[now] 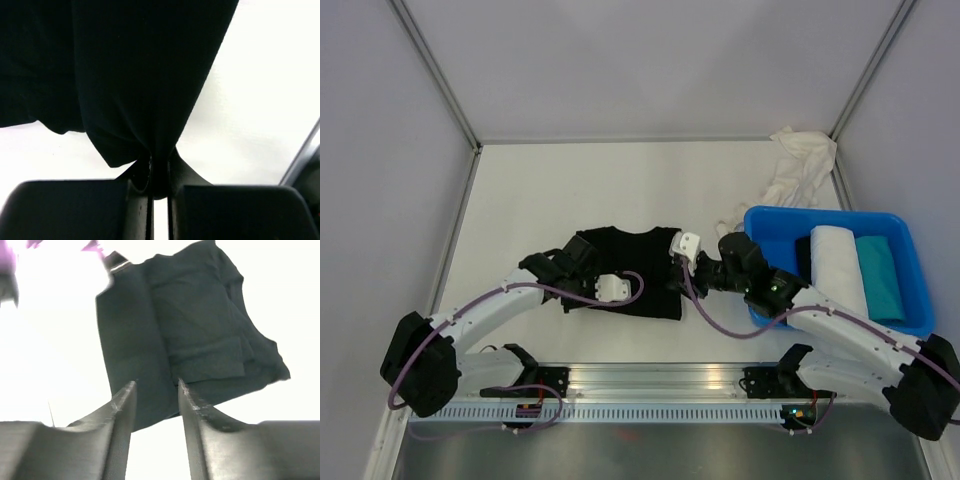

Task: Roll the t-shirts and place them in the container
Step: Roll the tshirt

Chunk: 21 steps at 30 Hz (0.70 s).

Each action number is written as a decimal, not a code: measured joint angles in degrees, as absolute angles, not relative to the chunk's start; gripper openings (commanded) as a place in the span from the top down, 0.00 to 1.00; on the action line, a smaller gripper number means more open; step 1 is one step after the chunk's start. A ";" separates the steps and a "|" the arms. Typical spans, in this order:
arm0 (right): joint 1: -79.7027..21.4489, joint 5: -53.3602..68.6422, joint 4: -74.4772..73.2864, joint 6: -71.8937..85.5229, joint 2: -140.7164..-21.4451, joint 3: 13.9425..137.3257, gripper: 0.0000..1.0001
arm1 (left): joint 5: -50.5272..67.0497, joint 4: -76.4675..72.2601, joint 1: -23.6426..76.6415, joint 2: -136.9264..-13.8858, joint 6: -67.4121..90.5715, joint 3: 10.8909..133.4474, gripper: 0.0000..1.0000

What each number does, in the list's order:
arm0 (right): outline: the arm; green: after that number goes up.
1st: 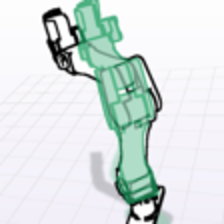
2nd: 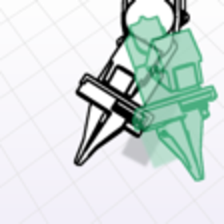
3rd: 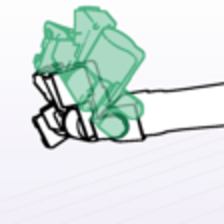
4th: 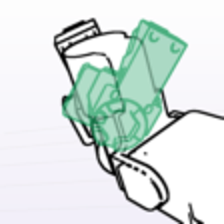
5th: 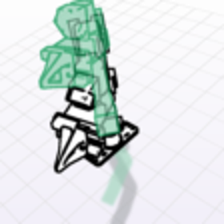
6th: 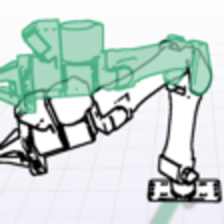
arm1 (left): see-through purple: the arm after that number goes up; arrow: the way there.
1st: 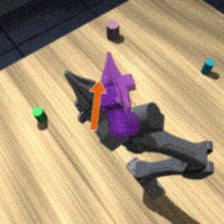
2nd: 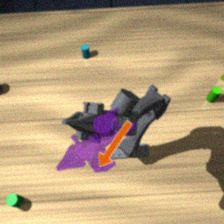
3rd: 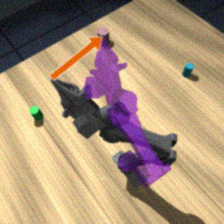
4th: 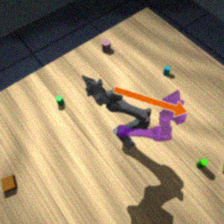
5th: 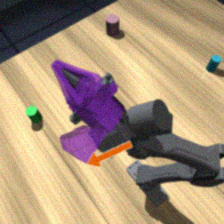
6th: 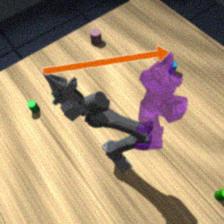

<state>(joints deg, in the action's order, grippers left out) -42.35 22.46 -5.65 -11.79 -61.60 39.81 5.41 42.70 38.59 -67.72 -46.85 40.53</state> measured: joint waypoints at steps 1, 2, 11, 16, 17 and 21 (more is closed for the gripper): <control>-44.12 22.15 -5.76 -14.46 -59.42 38.52 0.49 | 6.83 44.27 37.60 -68.10 -47.75 41.78 0.98; -46.24 21.61 -5.82 -17.26 -57.60 37.08 0.48 | 8.23 45.84 36.47 -68.51 -48.90 43.00 0.98; -58.94 11.49 -7.97 -29.91 -60.90 29.98 0.42 | 16.05 53.98 31.31 -71.90 -55.66 44.77 0.98; -62.98 6.92 -4.40 -31.51 -67.81 29.28 0.41 | 17.19 54.96 29.71 -72.03 -56.69 44.77 0.98; -63.64 6.11 -3.22 -31.51 -69.21 29.28 0.41 | 17.21 55.05 29.67 -72.03 -56.71 44.77 0.98; -64.75 4.01 -0.08 -31.51 -74.15 29.41 0.71 | 18.09 55.40 29.56 -72.03 -56.73 44.77 0.98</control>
